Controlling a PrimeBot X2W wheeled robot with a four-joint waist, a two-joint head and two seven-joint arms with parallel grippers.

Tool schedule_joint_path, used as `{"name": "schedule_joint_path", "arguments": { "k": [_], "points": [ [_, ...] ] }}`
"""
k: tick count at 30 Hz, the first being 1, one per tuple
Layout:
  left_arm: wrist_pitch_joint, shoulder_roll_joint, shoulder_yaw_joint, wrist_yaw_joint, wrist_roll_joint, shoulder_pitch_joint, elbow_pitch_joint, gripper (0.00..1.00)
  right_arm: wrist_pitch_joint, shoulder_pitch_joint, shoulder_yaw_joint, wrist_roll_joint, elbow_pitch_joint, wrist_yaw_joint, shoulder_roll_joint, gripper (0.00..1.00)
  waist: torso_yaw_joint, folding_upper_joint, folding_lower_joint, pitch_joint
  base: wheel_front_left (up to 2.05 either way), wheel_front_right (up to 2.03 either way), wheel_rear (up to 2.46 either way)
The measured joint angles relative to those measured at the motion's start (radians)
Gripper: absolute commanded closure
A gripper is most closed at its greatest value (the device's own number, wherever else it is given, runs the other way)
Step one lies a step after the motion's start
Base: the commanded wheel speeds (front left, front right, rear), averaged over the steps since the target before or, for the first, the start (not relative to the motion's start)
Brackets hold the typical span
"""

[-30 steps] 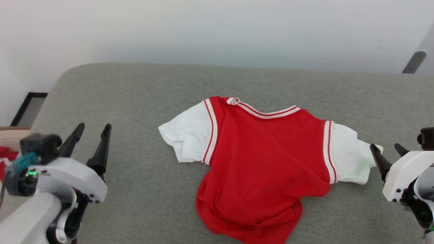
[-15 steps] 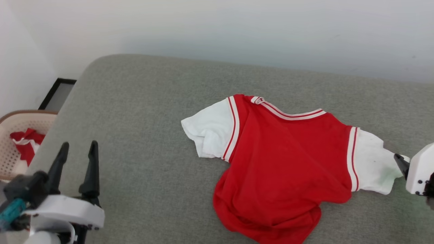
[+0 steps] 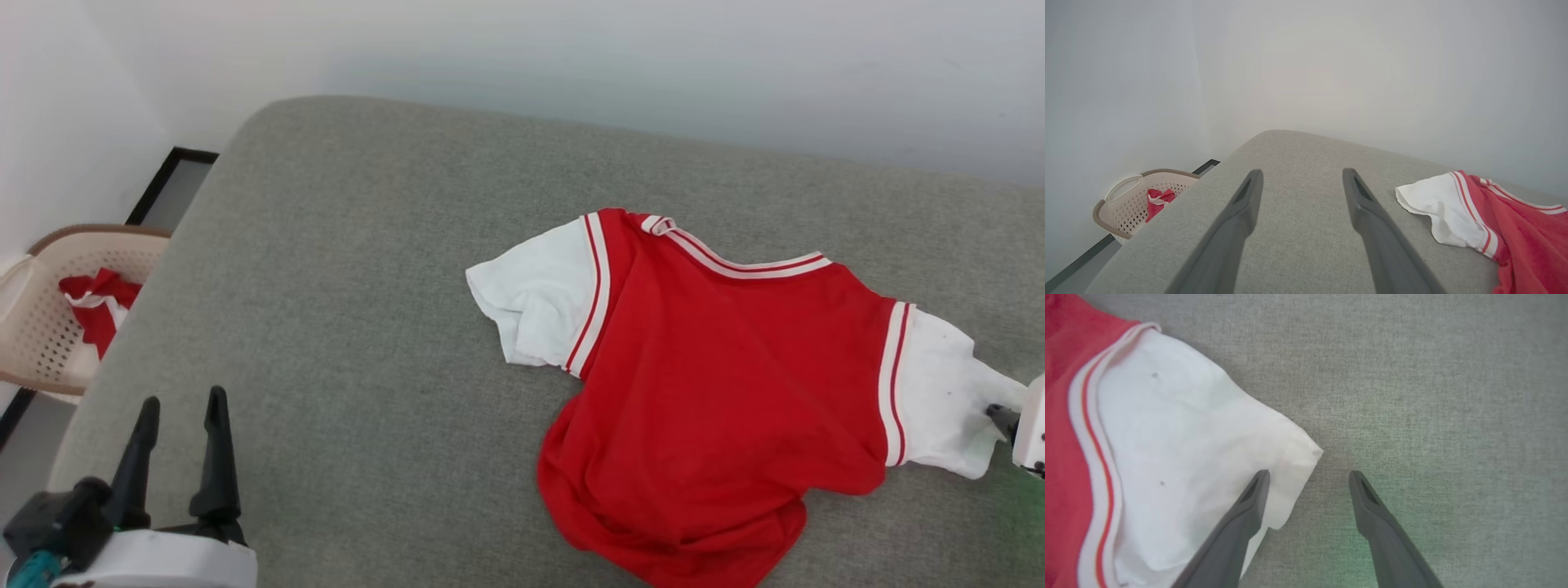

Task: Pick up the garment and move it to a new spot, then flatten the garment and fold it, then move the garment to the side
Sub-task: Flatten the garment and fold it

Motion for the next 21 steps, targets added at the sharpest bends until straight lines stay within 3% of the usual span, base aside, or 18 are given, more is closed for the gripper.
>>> {"name": "schedule_joint_path", "arguments": {
  "k": [4,5,6,14,21],
  "points": [
    [0.0,-0.042,0.04,-0.03,0.034,0.016,-0.001,0.0,0.016,-0.022,-0.032,-0.015,0.045,0.0,0.015,0.0,0.01,0.0,0.0,0.008,0.0,0.0,0.0],
    [0.0,-0.049,0.049,-0.037,0.042,0.018,0.001,0.0,0.017,-0.028,-0.04,-0.016,0.055,0.0,0.02,0.61,0.012,0.0,0.0,0.009,0.0,0.0,0.0],
    [0.0,-0.055,0.056,-0.045,0.05,0.019,0.003,0.0,0.017,-0.033,-0.043,-0.021,0.063,-0.001,0.022,1.0,0.014,0.0,0.0,0.01,0.0,0.0,0.0],
    [0.0,-0.115,0.122,-0.092,0.088,0.021,0.015,0.0,-0.001,-0.058,-0.04,-0.039,0.084,0.0,0.03,1.0,0.013,0.0,0.0,0.013,0.0,0.0,0.0],
    [0.0,-0.147,0.153,-0.123,0.117,0.03,0.02,0.0,-0.035,-0.061,-0.029,-0.048,0.08,0.0,-0.035,1.0,0.0,0.0,0.0,0.012,0.0,0.0,0.0]
  ]
}}
